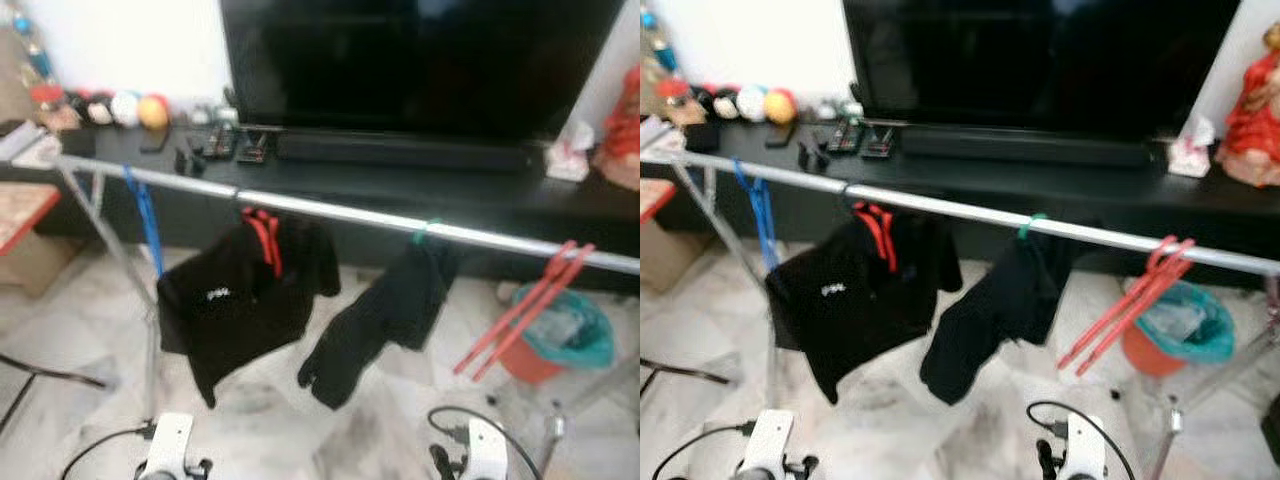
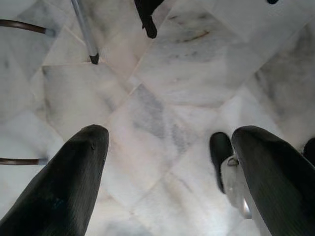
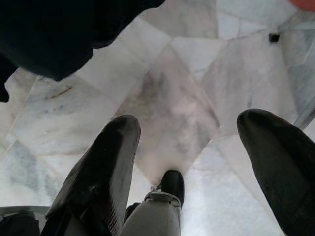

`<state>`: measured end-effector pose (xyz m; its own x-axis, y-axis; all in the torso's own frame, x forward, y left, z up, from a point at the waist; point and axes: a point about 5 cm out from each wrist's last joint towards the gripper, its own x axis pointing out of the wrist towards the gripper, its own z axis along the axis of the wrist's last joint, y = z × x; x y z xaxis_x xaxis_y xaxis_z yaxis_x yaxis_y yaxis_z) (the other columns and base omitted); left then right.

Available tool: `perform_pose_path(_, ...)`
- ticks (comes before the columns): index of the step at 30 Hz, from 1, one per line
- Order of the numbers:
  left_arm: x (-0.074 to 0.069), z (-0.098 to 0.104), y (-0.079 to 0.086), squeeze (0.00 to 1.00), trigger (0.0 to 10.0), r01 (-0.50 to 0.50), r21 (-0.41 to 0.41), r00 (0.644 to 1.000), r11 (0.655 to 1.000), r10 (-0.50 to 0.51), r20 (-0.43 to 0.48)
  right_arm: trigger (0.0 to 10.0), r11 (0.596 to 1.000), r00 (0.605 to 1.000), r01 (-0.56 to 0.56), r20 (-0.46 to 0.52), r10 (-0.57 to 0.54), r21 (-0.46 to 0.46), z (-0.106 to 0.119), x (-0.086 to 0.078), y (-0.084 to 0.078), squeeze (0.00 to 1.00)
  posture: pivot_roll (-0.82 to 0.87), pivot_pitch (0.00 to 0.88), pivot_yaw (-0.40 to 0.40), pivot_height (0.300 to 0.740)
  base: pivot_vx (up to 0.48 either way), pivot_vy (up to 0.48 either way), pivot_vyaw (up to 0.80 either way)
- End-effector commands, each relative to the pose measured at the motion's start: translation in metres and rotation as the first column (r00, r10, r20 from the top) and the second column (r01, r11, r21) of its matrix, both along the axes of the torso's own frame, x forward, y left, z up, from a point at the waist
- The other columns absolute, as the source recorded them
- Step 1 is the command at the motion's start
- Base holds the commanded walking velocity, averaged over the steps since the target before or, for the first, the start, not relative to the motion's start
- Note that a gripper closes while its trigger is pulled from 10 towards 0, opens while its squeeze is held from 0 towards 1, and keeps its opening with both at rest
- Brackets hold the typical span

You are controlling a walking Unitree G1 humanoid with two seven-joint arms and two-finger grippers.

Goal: Hang hanger

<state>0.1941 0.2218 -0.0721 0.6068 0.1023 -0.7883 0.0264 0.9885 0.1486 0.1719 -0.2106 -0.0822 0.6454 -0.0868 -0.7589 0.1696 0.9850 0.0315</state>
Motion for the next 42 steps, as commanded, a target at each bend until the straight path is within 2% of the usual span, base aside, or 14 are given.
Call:
perform_pose_path(1,0.0025,-0.0002,-0.0065,0.00,10.0,0.035,0.000,0.999,0.999,-0.035,-0.003,10.0,1.000,1.000,0.009,-0.011,-0.009,-0.012,-0.0009,-0.0044,-0.0053,0.00,-0.03,0.000,0.020,0.740,0.000,0.000,0.00)
perform_pose_path(28,0.0018,-0.0006,-0.0072,0.00,10.0,0.045,-0.015,0.999,0.999,-0.046,-0.007,10.0,1.000,1.000,0.012,-0.004,-0.012,0.000,-0.0002,-0.0019,-0.0035,0.00,-0.02,0.000,0.023,0.740,0.000,0.000,0.00)
perform_pose_path(42,0.0026,0.0009,-0.0021,0.00,10.0,0.060,-0.004,0.998,0.998,-0.060,-0.011,10.0,1.000,1.000,0.027,0.001,-0.027,0.009,-0.0008,-0.0007,0.0027,0.00,-0.03,0.000,0.047,0.740,0.000,0.000,0.00)
